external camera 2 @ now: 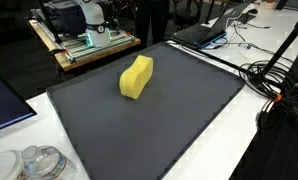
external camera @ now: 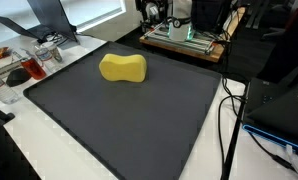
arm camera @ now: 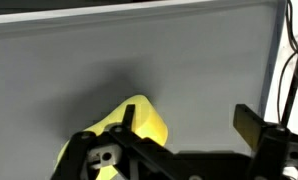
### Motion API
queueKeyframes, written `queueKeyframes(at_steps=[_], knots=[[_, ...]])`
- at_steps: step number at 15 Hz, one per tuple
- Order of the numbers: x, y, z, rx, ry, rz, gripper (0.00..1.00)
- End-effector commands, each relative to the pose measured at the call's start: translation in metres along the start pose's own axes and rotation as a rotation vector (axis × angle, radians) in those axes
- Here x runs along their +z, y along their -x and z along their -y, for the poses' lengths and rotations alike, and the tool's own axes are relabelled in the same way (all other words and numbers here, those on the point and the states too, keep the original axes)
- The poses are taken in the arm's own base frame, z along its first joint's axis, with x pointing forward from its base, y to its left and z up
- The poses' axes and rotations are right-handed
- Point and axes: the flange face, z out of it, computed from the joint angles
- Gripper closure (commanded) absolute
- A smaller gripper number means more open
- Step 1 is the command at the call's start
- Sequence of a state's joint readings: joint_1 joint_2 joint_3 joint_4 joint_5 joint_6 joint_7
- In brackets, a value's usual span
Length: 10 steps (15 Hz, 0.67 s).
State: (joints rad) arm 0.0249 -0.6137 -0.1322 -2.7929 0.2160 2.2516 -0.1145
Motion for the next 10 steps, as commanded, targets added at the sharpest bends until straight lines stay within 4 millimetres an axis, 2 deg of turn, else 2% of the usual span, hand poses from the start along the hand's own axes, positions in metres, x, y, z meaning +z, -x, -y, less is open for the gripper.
queueKeyframes(at_steps=[1, 4, 7, 8, 9, 10], knots=[[0.001, -0.012, -0.031, 0.100, -0.091, -0.075, 0.00], [0.005, -0.013, -0.067, 0.156, -0.065, -0.075, 0.00], [0.016, -0.005, -0.094, 0.136, -0.015, -0.001, 0.00], [0.019, -0.003, -0.099, 0.113, -0.010, 0.012, 0.00], [0.012, -0.007, -0.088, 0.147, -0.026, -0.024, 0.00], [0.014, -0.007, -0.092, 0.150, -0.023, -0.017, 0.00]])
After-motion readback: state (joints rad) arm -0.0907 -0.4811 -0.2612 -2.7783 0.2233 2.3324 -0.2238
